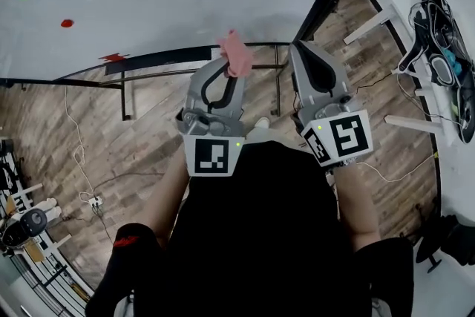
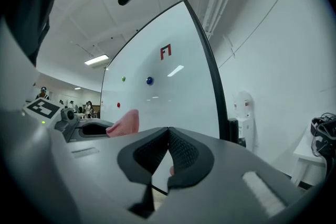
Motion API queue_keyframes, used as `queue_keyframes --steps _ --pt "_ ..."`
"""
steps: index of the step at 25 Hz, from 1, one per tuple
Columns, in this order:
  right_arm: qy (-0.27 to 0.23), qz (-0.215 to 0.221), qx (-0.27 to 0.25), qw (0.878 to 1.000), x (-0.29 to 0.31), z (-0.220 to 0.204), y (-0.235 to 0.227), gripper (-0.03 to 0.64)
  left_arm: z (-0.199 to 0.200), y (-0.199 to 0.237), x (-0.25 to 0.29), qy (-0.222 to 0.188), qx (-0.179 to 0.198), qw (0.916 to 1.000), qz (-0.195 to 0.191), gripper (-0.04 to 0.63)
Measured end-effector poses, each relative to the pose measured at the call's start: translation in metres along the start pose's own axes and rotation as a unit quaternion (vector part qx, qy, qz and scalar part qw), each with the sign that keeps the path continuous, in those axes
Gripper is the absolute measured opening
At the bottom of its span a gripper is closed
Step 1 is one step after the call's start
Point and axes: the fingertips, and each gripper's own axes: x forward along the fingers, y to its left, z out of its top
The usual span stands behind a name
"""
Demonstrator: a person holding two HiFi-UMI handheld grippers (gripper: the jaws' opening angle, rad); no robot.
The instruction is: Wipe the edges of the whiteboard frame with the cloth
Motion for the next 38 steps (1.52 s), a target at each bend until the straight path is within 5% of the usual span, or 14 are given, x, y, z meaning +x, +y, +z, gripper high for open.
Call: queue_keyframes --steps 15,30,38 --pt "0.022 -0.022 0.032 0.999 -0.007 -0.046 0.027 0.002 -0.051 -0.004 -0.051 0.027 -0.128 0.9913 -0.008 0.044" --pt "0.064 0.005 0.026 0.998 -0.004 -0.077 0.059 0.002 -0.057 -0.003 -0.06 0.03 -0.133 0.9907 0.002 0.044" --pt "0.045 -0.006 0.02 0.999 -0.003 -0.069 0.055 0.002 -0.059 0.001 -0.063 0.029 -0.122 0.992 0.011 0.044"
